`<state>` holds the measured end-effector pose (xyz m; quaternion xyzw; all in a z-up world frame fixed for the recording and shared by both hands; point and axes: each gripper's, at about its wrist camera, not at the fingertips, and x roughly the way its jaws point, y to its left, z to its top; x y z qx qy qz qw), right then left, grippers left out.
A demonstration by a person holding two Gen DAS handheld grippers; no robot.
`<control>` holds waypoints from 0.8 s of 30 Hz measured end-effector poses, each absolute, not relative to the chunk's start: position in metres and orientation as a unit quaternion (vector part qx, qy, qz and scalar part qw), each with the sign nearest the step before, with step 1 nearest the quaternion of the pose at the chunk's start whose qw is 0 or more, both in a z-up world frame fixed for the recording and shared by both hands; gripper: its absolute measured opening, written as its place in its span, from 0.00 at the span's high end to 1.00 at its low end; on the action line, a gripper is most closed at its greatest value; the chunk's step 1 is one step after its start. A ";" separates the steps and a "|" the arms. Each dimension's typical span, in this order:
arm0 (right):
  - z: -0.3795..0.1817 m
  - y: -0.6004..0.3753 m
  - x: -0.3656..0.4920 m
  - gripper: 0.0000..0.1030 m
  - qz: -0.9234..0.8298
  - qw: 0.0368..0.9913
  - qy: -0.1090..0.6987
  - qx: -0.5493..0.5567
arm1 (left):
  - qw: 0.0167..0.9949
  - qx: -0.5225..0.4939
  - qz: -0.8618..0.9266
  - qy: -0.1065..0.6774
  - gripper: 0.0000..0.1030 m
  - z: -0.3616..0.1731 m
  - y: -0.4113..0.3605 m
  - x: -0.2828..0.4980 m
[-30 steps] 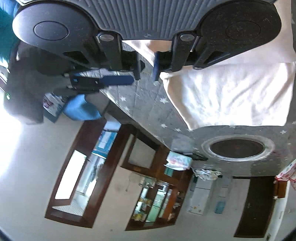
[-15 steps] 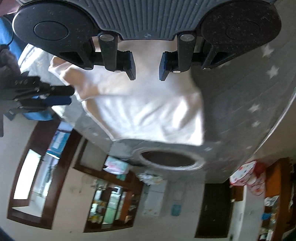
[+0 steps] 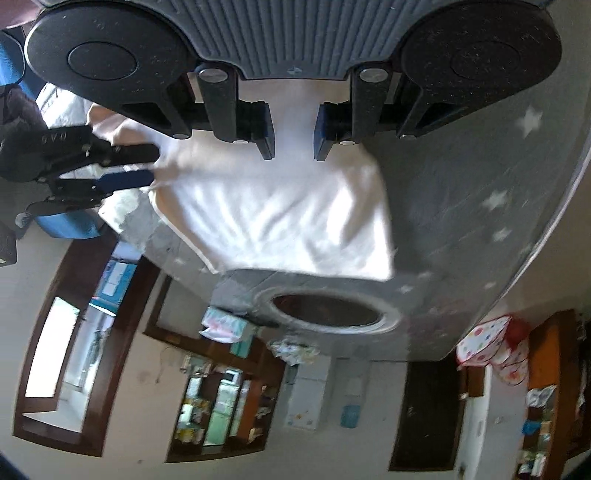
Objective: Fold clothes
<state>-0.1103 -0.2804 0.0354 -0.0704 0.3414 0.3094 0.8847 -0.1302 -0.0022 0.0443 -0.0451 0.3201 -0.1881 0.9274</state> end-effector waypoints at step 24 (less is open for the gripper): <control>0.039 -0.285 -0.145 0.61 0.321 0.876 0.321 -0.162 | 0.919 0.068 -0.219 0.322 0.75 0.040 -0.014 -0.169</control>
